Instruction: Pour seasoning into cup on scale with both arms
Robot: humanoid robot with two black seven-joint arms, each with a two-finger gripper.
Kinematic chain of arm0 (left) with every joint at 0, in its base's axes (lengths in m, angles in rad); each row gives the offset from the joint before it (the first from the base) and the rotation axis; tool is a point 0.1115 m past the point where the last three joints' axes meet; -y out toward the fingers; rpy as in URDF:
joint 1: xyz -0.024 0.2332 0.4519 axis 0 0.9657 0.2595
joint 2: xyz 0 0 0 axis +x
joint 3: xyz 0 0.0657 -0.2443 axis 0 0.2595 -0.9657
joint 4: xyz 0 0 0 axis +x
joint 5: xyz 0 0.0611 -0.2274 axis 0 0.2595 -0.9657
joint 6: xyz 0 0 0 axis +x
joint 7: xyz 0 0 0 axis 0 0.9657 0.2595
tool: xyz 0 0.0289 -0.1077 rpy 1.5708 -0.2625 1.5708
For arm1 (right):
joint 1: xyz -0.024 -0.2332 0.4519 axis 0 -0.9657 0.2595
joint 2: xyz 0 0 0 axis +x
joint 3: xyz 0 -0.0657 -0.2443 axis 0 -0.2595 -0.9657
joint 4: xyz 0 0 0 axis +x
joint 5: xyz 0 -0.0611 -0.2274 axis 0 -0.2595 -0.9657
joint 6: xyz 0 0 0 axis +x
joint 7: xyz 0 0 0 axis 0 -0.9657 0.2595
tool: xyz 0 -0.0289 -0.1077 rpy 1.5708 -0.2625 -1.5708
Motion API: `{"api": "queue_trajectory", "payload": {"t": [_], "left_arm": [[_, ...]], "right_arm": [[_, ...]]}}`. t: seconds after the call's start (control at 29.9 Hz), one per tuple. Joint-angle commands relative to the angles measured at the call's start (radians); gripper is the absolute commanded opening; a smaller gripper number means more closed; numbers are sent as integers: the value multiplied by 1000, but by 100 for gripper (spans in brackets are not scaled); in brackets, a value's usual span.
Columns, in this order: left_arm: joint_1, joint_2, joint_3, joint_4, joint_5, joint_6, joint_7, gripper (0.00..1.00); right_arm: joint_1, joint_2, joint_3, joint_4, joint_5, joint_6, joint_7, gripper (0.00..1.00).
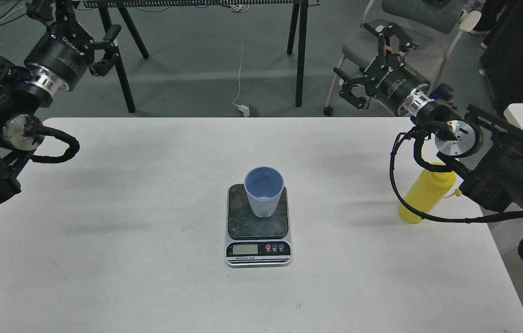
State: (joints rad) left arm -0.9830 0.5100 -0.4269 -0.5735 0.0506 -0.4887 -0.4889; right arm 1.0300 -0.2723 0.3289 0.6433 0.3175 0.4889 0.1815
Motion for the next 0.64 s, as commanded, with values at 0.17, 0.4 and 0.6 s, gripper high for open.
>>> {"api": "queue_trajectory", "payload": {"t": [0.17,0.4,0.6], "left_arm": [[1,2,0,0,-1,0,0,99],[3,2,3,0,3,0,0,99],[23,-2,2,0,2,0,0,99]], "right_arm": [[-53,15,83,15,2,0,9,99],[-77,-5,133,15,0,0,9,99],[-80,-16,133,27,0,0,10,99]]}}
